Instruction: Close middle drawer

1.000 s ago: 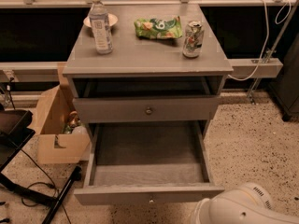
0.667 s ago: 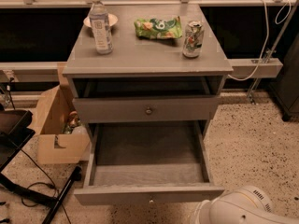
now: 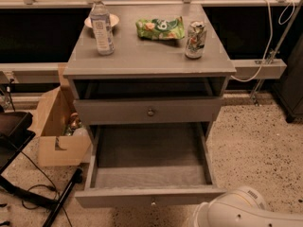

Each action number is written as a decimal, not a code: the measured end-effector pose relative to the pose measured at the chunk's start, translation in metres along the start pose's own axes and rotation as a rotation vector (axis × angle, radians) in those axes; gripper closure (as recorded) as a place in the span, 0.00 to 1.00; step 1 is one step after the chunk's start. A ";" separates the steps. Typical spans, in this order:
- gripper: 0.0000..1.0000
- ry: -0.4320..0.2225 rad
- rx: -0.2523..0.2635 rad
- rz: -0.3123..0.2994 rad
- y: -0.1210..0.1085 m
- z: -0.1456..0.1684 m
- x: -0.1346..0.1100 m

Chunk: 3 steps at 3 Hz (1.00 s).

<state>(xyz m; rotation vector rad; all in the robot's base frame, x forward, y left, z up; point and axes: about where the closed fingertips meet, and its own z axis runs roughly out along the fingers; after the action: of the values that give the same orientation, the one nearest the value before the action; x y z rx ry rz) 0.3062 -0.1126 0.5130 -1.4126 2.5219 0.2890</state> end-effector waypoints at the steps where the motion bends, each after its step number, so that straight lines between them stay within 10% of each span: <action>1: 1.00 -0.006 -0.051 0.022 -0.012 0.055 0.002; 3: 1.00 -0.077 -0.145 0.077 -0.028 0.170 0.013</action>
Offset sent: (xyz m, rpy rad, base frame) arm 0.0398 0.0394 -0.2323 0.1819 0.1561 -0.0175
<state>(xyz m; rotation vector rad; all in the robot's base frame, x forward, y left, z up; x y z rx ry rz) 0.3421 -0.0893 0.3456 -1.3292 2.5407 0.5399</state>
